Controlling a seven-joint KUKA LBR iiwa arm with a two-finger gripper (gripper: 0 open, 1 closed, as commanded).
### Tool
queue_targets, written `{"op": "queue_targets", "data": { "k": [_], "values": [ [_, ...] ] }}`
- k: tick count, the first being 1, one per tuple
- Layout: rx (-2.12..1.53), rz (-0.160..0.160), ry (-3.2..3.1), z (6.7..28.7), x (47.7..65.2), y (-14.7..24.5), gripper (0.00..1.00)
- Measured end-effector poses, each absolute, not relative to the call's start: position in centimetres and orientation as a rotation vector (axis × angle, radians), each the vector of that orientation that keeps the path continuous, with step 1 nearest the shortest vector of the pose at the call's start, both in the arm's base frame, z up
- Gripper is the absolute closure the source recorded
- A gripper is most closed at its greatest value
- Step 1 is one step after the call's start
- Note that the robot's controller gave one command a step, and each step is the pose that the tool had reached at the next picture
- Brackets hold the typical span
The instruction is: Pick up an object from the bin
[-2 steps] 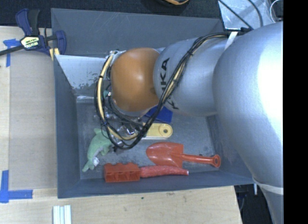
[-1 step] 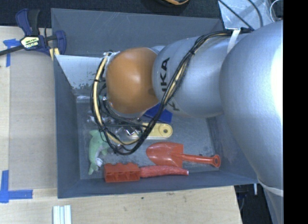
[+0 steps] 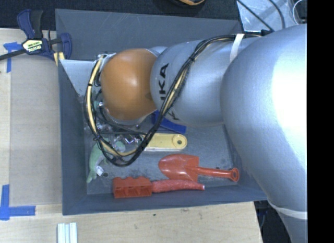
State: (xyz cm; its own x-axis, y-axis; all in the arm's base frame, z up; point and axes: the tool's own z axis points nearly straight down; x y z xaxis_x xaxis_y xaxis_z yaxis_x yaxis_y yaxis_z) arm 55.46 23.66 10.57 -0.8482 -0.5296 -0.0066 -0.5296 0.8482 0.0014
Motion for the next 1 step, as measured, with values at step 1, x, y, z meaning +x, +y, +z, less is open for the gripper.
{"op": "queue_targets", "data": {
  "k": [1],
  "values": [
    [-1.186, 0.001, 2.904, 6.93, 55.75, 23.59, 0.0]
  ]
}}
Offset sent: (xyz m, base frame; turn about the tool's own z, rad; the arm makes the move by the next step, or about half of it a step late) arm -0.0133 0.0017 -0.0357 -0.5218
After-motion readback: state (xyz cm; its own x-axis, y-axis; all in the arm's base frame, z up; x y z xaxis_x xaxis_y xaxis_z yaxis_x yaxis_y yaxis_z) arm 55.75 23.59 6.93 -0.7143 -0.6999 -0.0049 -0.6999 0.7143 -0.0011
